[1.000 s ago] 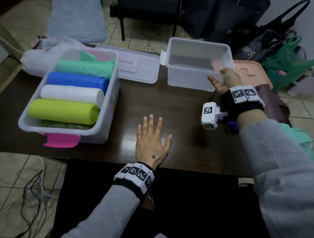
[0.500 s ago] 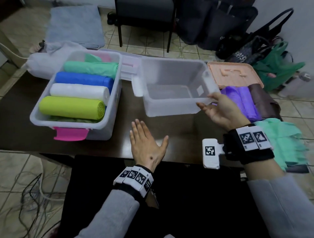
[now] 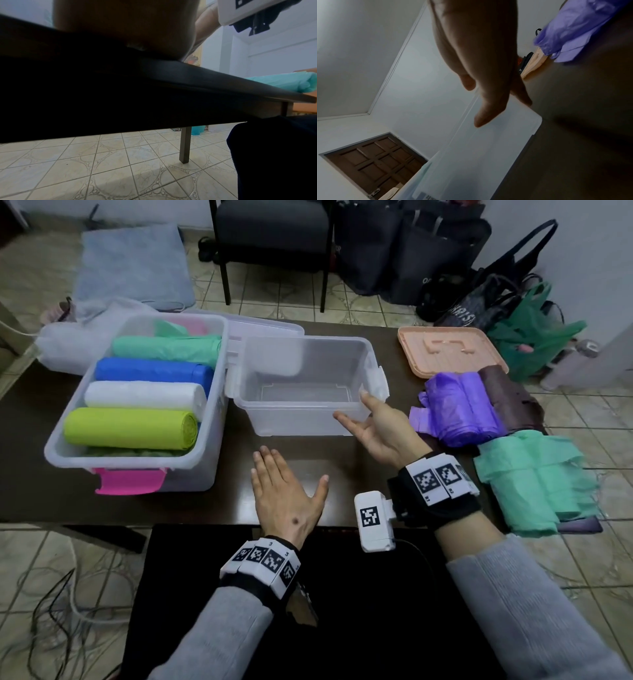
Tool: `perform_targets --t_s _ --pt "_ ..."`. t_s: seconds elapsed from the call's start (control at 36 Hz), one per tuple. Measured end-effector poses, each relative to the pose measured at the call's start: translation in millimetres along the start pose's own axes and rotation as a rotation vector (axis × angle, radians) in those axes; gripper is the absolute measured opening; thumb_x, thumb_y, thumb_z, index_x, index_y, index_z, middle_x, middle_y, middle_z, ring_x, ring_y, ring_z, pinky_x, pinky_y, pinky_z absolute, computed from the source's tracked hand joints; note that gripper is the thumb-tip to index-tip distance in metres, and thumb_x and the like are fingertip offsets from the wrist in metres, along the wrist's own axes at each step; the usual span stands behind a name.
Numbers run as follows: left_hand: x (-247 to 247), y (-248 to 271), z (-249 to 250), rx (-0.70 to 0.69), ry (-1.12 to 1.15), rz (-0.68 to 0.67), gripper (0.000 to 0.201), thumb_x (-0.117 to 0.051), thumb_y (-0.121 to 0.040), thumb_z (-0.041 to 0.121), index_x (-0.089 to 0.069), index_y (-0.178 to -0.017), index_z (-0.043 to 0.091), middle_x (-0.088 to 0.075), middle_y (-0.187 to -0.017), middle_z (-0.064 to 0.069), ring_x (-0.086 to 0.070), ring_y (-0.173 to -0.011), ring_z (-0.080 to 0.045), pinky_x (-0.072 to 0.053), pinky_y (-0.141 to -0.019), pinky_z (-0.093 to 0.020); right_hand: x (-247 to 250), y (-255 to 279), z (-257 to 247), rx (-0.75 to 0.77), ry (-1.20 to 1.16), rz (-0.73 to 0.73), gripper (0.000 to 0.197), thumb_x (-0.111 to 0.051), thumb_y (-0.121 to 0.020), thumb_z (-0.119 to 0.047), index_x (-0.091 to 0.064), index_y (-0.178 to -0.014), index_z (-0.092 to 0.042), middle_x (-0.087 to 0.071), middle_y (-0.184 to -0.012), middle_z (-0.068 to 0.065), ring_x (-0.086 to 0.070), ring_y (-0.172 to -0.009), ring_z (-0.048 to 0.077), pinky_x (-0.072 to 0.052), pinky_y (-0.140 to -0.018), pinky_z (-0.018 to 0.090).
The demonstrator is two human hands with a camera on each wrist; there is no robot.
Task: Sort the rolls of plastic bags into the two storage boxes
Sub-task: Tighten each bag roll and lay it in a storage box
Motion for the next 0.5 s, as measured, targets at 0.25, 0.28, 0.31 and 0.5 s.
perform_targets --t_s 0.25,0.28,0.31,0.5 --pt "2.6 -6.8 13.6 0.056 0.054 -0.047 0.097 -0.022 -0.086 0.067 0.007 -0.147 -0.004 0.012 -0.156 -0.021 0.016 -0.144 -0.030 0.012 -0.114 -0.043 62.9 -1.3 -45.6 0.124 0.636 0.278 0.046 -0.052 -0.095 -0.033 -0.046 -0.134 -0.009 -0.056 -0.110 0.003 -0.055 -0.078 0.014 -0.044 -0.062 0.023" --pt "2.1 -8.7 18.2 0.052 0.066 -0.052 0.095 -0.025 -0.090 0.064 0.007 -0.147 -0.004 0.012 -0.156 -0.020 0.016 -0.144 -0.029 0.011 -0.114 -0.044 74.1 -3.8 -56.8 0.231 0.798 0.374 0.041 -0.054 -0.094 -0.030 -0.050 -0.130 -0.010 -0.056 -0.106 0.001 -0.055 -0.083 0.015 -0.044 -0.066 0.024" --pt "1.3 -11.0 23.2 0.044 0.079 -0.056 0.093 -0.028 -0.091 0.062 0.007 -0.147 -0.004 0.013 -0.156 -0.020 0.016 -0.144 -0.029 0.011 -0.115 -0.045 85.1 -6.5 -67.6 0.327 0.967 0.461 0.040 -0.055 -0.093 -0.027 -0.053 -0.129 -0.009 -0.057 -0.109 0.002 -0.056 -0.094 0.019 -0.045 -0.074 0.026" --pt "-12.3 -19.9 47.0 0.098 0.053 -0.006 0.091 -0.014 -0.088 0.061 0.001 -0.146 -0.007 0.005 -0.155 -0.026 0.007 -0.145 -0.035 0.007 -0.112 -0.058 127.8 -20.4 -99.1 0.336 1.486 0.686 0.054 -0.050 -0.092 -0.028 -0.037 -0.140 -0.007 -0.034 -0.142 0.024 -0.029 -0.133 0.038 -0.026 -0.107 0.038"
Point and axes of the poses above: each hand's wrist, its own y-axis away from the middle knuckle, its own x-axis out of the back of the hand, z = x × y, the point moved 3 cm from there along -y, towards the middle knuckle
